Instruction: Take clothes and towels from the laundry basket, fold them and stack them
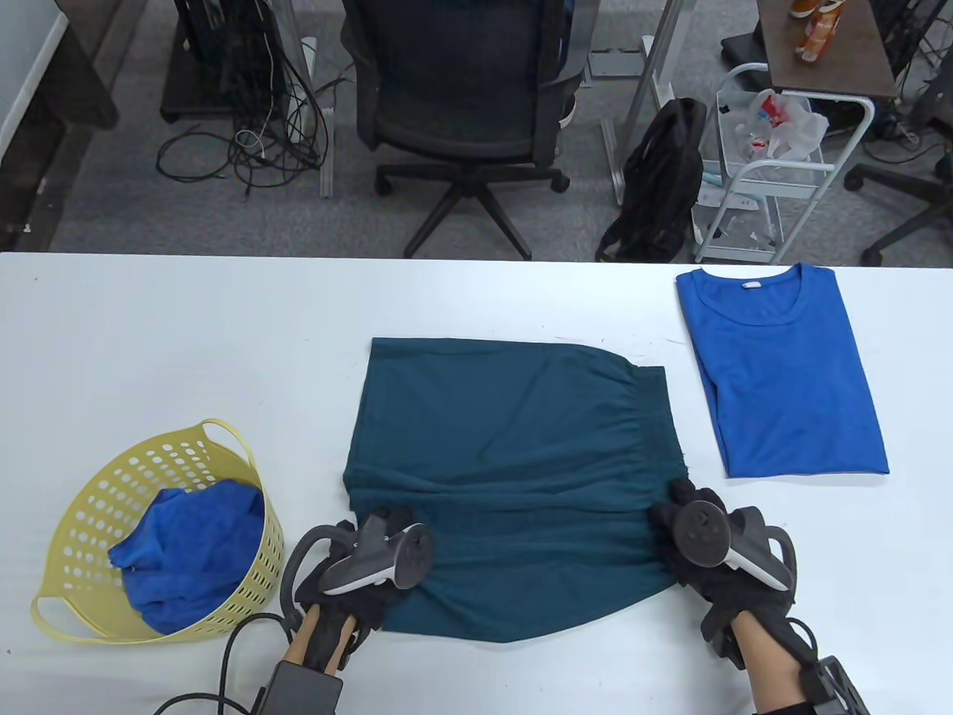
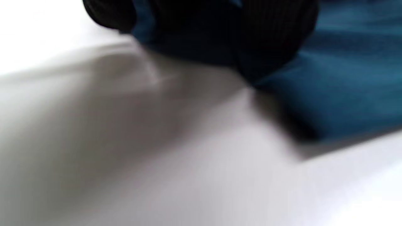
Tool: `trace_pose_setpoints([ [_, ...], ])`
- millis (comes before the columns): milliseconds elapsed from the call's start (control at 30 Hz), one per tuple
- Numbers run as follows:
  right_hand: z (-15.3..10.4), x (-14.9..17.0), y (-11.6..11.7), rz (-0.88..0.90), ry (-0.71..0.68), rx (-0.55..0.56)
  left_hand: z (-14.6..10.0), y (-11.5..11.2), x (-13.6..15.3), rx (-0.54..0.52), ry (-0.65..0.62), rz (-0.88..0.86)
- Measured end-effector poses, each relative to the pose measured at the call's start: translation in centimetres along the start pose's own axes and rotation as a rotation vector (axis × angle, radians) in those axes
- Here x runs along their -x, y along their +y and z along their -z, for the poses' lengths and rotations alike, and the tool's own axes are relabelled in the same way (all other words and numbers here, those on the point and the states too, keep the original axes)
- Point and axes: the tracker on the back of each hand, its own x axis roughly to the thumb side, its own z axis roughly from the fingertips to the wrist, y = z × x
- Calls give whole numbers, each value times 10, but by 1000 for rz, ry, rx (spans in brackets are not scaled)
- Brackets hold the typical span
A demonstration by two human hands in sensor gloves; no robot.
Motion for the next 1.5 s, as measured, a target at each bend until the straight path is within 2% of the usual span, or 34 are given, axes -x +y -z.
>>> trace_pose_setpoints([
  [33,0,3,-1,46,-18,-111,1,2,7,64,-38,-73],
  [67,1,4,-1,57,-18,-157,0,3,11,112,-47,-133],
  [100,1,5,-1,49,10,-236,-2,6,18,114,-49,-258],
  [167,1,5,-1,-81,23,-195,-6,11,30,-8,-65,-551],
  [233,0,5,-2,-127,34,-196,-8,14,41,-70,-80,-817],
  [333,-4,13,-11,54,-22,33,-13,20,42,-135,-95,-837],
  [367,-7,20,-14,172,-50,138,-13,20,40,-148,-93,-889],
  [400,-8,28,-16,305,-82,193,-13,21,37,-131,-114,-897],
  [500,-14,52,-22,658,-94,228,-12,21,29,-41,-181,-1006],
  [567,-17,63,-24,818,-131,283,-13,23,23,-22,-204,-1008],
  [633,-18,67,-26,876,-129,294,-12,25,17,39,-297,-960],
  [667,-20,67,-28,856,-114,299,-12,26,14,90,-349,-919],
  [733,-20,66,-29,806,-91,318,-12,29,8,107,-381,-814],
  [800,-20,64,-30,773,-70,319,-13,31,3,97,-345,-674],
  [833,-20,63,-30,755,-60,322,-14,32,1,66,-304,-620],
  [900,-20,59,-31,710,-58,322,-17,32,-2,-65,-192,-539],
  [967,-19,55,-32,657,-64,322,-19,30,-1,-189,-106,-625],
  [1100,-20,51,-35,580,-103,319,-22,29,9,-248,-123,-865],
  [1200,-20,51,-36,541,-136,246,-28,33,16,-379,-82,-882],
  [1300,-21,51,-37,461,-88,200,-33,41,17,-425,-65,-894],
  [1500,-26,58,-44,718,-200,185,-43,59,9,-484,50,-697],
])
